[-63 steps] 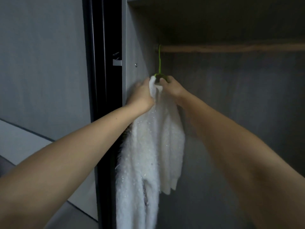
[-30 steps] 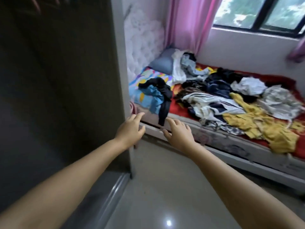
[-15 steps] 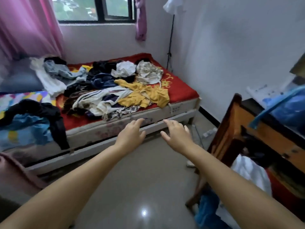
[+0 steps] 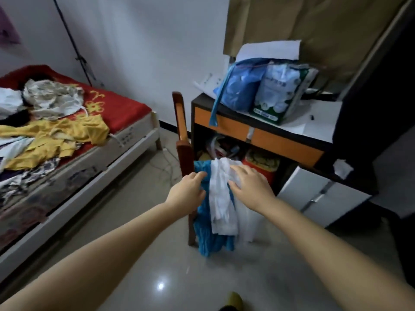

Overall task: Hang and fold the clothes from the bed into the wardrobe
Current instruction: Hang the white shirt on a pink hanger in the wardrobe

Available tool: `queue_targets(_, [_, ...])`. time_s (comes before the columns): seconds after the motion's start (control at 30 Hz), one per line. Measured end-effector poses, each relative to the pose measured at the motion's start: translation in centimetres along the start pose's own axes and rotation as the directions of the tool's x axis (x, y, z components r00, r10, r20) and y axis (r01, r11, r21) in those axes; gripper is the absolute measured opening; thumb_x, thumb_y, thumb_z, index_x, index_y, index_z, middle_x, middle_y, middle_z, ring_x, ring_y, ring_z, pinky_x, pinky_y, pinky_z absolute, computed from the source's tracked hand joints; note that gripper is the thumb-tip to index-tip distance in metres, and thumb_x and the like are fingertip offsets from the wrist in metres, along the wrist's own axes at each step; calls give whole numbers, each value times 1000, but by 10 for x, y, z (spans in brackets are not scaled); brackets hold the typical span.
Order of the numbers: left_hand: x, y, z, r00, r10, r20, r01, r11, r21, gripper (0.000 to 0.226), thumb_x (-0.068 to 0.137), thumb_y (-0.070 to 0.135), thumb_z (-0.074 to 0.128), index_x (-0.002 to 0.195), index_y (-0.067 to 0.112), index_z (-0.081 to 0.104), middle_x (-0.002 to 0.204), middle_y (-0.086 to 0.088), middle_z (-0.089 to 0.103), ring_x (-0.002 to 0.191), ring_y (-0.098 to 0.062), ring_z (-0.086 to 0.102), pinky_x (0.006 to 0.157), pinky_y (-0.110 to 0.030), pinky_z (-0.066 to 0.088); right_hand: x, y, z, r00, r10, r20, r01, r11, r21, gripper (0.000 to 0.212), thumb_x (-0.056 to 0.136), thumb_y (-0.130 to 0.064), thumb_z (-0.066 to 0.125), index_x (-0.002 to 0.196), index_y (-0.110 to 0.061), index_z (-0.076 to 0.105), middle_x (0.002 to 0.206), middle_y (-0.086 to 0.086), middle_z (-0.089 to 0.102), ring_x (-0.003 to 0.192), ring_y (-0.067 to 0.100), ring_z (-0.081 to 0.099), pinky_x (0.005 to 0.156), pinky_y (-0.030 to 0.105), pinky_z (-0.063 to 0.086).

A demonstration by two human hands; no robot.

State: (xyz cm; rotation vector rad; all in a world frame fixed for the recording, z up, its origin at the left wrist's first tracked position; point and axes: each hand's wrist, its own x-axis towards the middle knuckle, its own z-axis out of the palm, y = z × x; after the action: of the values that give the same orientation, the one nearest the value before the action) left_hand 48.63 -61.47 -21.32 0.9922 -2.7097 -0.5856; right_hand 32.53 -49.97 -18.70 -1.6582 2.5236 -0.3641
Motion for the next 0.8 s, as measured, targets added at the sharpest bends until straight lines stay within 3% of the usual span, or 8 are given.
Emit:
queue_targets(0.17, [54, 47, 53, 996, -5, 86, 7, 1000, -19, 49, 93, 25, 46, 141, 24, 35, 129, -1, 50, 116, -21, 51, 85, -38, 50, -9, 97, 5, 987, 137, 89, -136, 991, -11, 50, 97, -38, 42, 144, -20, 36, 144, 3, 42, 128, 25, 43, 102, 39, 38])
queue_targets(0.37, [122, 84, 107, 982, -110, 152, 116, 993, -27, 47, 95, 26, 46, 141, 24, 35, 131, -3, 50, 110, -21, 54, 77, -32, 49, 18, 196, 15, 955, 182, 235, -184, 983, -11, 50, 99, -38, 40, 145, -21, 32, 146, 5, 39, 130, 26, 40, 100, 41, 40])
queue_targets(0.47, [134, 91, 132, 961, -164, 223, 173, 985, -22, 48, 96, 27, 46, 142, 26, 34, 133, -1, 49, 112, -20, 54, 85, -38, 52, 33, 227, 29, 930, 198, 310, -208, 978, -2, 51, 99, -39, 40, 146, -21, 31, 146, 6, 39, 129, 27, 41, 100, 41, 41])
queue_targets(0.67, [179, 80, 174, 923, -252, 290, 267, 964, -13, 47, 97, 29, 46, 142, 25, 34, 132, -1, 51, 105, -16, 57, 82, -33, 54, 87, 271, 67, 878, 232, 419, -282, 957, 62, 54, 98, -38, 42, 147, -20, 30, 145, 9, 38, 127, 29, 44, 98, 44, 44])
queue_targets(0.8, [223, 62, 218, 883, -285, 372, 317, 948, -26, 46, 97, 28, 46, 141, 23, 36, 131, -3, 52, 107, -19, 57, 86, -37, 53, 128, 295, 119, 826, 230, 514, -333, 936, 116, 44, 97, -35, 44, 137, -15, 42, 135, 13, 45, 119, 30, 49, 95, 40, 46])
